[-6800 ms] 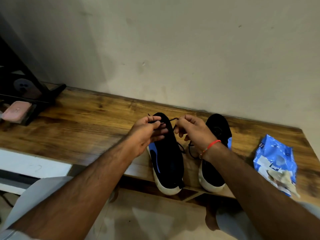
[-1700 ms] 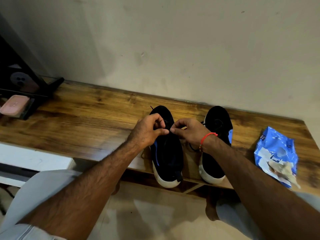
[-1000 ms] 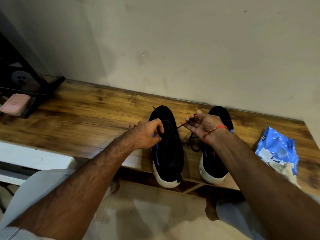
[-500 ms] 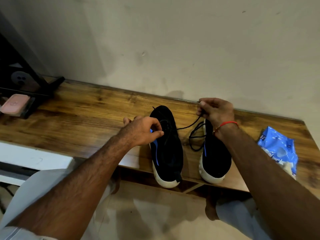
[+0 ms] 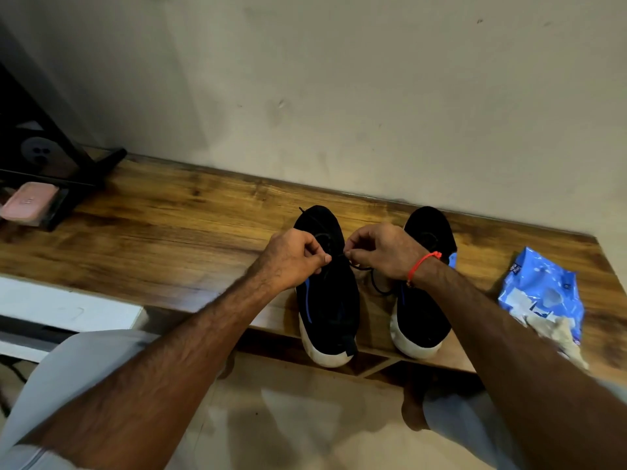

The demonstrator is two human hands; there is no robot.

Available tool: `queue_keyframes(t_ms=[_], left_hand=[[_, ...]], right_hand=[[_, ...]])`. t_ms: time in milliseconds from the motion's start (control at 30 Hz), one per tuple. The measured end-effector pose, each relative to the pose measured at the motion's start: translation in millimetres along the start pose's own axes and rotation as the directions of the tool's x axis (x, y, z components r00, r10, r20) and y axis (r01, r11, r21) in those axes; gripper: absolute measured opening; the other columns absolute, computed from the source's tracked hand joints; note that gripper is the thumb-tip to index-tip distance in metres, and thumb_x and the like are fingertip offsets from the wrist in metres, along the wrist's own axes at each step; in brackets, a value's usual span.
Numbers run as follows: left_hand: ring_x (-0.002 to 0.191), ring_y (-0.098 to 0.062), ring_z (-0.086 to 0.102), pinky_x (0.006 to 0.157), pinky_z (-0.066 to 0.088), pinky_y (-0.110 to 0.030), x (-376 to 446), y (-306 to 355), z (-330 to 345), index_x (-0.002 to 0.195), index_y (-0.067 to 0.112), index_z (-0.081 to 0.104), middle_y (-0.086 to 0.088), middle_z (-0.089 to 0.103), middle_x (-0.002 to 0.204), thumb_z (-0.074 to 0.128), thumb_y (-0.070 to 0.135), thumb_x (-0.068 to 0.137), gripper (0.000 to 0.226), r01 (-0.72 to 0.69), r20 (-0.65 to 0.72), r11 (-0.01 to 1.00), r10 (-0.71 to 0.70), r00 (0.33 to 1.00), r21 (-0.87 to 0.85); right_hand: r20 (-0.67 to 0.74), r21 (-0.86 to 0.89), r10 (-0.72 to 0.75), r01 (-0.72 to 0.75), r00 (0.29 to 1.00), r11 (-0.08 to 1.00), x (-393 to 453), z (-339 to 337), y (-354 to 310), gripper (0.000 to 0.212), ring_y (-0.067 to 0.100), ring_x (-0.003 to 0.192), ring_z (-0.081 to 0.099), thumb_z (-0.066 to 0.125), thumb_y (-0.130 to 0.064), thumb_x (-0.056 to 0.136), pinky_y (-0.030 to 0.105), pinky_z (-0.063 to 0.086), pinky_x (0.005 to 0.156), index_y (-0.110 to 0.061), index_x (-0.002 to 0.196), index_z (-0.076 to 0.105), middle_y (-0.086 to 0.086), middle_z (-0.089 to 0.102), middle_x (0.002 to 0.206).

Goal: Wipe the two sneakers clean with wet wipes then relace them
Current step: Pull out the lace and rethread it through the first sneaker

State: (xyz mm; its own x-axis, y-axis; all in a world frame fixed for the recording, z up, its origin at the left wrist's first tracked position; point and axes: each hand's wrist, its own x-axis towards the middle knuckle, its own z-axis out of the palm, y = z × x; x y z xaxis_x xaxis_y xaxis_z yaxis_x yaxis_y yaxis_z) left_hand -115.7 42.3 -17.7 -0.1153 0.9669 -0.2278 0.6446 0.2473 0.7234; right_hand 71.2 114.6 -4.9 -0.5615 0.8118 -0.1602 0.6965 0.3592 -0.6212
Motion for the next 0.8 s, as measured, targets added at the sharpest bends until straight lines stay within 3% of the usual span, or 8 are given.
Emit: queue_keyframes(t_ms=[200, 367, 467, 600, 800], left_hand=[[0.074, 0.003, 0.063, 0.053, 0.041, -0.007, -4, -1, 5, 0.092, 0.022, 0.072, 0.008, 0.071, 0.085, 0.075, 0.029, 0.091, 0.008, 0.030, -0.038, 0.999, -0.031, 0.999, -0.014], [0.076, 0.002, 0.061, 0.051, 0.041, -0.001, -6, 0, 8, 0.090, 0.022, 0.072, 0.011, 0.068, 0.083, 0.076, 0.024, 0.091, 0.005, 0.011, -0.073, 0.999, -0.015, 0.997, -0.049], [0.076, 0.001, 0.062, 0.053, 0.042, 0.000, -7, -1, 9, 0.090, 0.020, 0.073, 0.007, 0.071, 0.085, 0.078, 0.023, 0.089, 0.005, 0.017, -0.093, 0.996, -0.025, 0.995, -0.083], [0.078, 0.003, 0.062, 0.052, 0.043, -0.002, -8, -2, 11, 0.089, 0.022, 0.074, 0.008, 0.071, 0.086, 0.078, 0.024, 0.089, 0.005, 0.013, -0.109, 0.993, -0.026, 0.994, -0.121], [0.078, 0.005, 0.061, 0.053, 0.043, -0.002, -9, 0, 13, 0.093, 0.020, 0.075, 0.008, 0.071, 0.087, 0.077, 0.023, 0.090, 0.004, 0.006, -0.113, 0.991, -0.021, 0.993, -0.134]], right_hand=[[0.007, -0.017, -0.007, 0.007, 1.000, 1.000, 1, 4, -1, 0.010, 0.007, 0.082, 0.066, 0.067, -0.020, 0.093, 0.019, 0.051, 0.073, -0.015, 0.097, 0.074, -0.005, 0.071, 0.087], [0.041, -0.031, -0.040, 0.041, 0.998, 0.999, 3, 9, -5, 0.010, 0.010, 0.084, 0.064, 0.065, -0.021, 0.095, 0.030, 0.056, 0.080, -0.015, 0.098, 0.073, -0.005, 0.069, 0.089], [0.042, -0.069, -0.050, 0.053, 0.998, 0.996, 4, 12, -5, 0.010, 0.011, 0.087, 0.062, 0.063, -0.022, 0.096, 0.029, 0.053, 0.081, -0.017, 0.097, 0.072, -0.007, 0.067, 0.090], [0.081, 0.113, 0.054, -0.063, 0.995, 0.992, 7, 13, -1, 0.008, 0.015, 0.084, 0.065, 0.065, -0.018, 0.095, 0.035, 0.058, 0.078, -0.016, 0.092, 0.072, -0.003, 0.068, 0.086], [0.062, 0.147, 0.155, -0.163, 0.986, 0.976, 8, 15, -3, 0.013, 0.020, 0.088, 0.067, 0.063, -0.014, 0.095, 0.038, 0.057, 0.080, -0.019, 0.085, 0.069, 0.000, 0.069, 0.087]])
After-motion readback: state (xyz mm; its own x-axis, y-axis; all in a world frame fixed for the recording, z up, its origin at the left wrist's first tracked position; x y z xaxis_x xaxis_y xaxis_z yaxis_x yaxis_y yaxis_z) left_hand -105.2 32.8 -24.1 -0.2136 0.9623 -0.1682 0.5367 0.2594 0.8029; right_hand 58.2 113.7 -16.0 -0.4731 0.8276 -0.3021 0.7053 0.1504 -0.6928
